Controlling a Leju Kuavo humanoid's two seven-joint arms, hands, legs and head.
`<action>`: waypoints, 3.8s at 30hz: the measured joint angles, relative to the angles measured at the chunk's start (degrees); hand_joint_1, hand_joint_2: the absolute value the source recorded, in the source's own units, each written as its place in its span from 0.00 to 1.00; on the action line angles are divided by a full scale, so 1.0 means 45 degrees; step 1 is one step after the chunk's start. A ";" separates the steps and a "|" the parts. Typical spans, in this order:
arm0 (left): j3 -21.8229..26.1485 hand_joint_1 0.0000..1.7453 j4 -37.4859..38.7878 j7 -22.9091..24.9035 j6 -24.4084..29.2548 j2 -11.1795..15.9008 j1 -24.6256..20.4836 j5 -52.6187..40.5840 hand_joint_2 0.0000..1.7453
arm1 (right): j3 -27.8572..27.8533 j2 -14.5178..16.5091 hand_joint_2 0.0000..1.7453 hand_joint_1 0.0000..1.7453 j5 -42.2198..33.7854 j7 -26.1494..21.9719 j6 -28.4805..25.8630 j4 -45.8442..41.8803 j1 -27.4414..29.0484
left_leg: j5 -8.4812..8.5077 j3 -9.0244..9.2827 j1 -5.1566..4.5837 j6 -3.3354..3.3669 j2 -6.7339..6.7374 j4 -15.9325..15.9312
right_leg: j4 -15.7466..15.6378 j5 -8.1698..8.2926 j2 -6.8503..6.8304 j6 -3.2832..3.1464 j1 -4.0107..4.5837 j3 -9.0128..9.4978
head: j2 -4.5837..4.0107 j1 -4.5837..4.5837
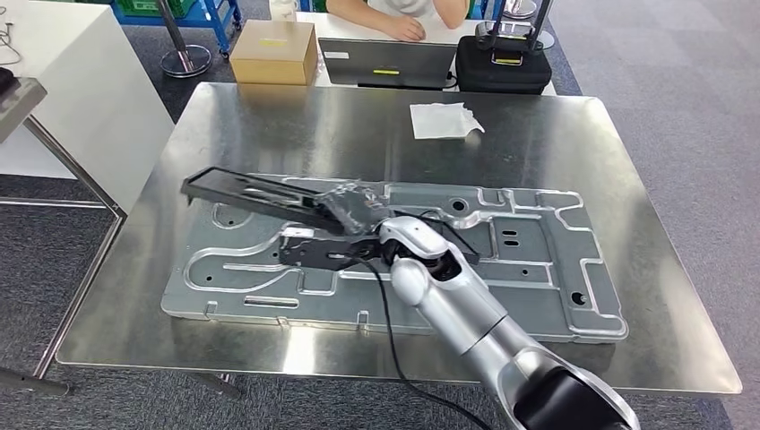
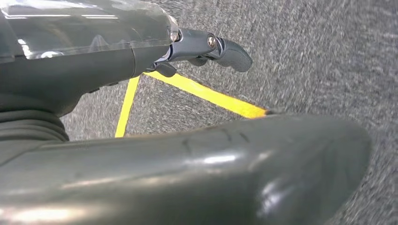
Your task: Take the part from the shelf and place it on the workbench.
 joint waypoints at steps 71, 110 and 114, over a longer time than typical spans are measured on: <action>0.0086 0.00 -0.0390 -0.0657 -0.1435 -0.0715 0.0688 0.0769 0.00 | -0.4871 -0.1717 0.00 0.00 -0.9377 -0.3351 -0.5627 -1.4780 0.9161 | 0.0565 -0.0283 -0.0182 0.0423 0.0024 -0.0165 | 0.0032 -0.0977 -0.0024 -0.0103 0.0131 0.1166 | 0.0000 0.0000; 0.0224 0.00 -0.0682 -0.0319 -0.1064 -0.1177 0.0534 0.1159 0.00 | -0.7785 0.0260 0.00 0.00 -0.7008 -0.3195 -0.4951 -1.4599 1.3372 | -0.1011 -0.1605 0.0017 -0.0349 -0.0042 0.2260 | -0.1068 -0.0751 -0.0537 -0.0576 0.0130 0.1833 | 0.0000 0.0009; 0.0231 0.00 -0.0728 -0.0274 -0.1082 -0.1228 0.0532 0.1172 0.00 | -0.7802 0.0318 0.00 0.00 -0.6556 -0.2968 -0.4993 -1.4092 1.3191 | -0.0132 -0.0715 0.0264 -0.0681 0.0164 0.2428 | -0.0678 -0.0357 -0.1019 -0.0391 0.0036 0.0945 | 0.0000 0.0010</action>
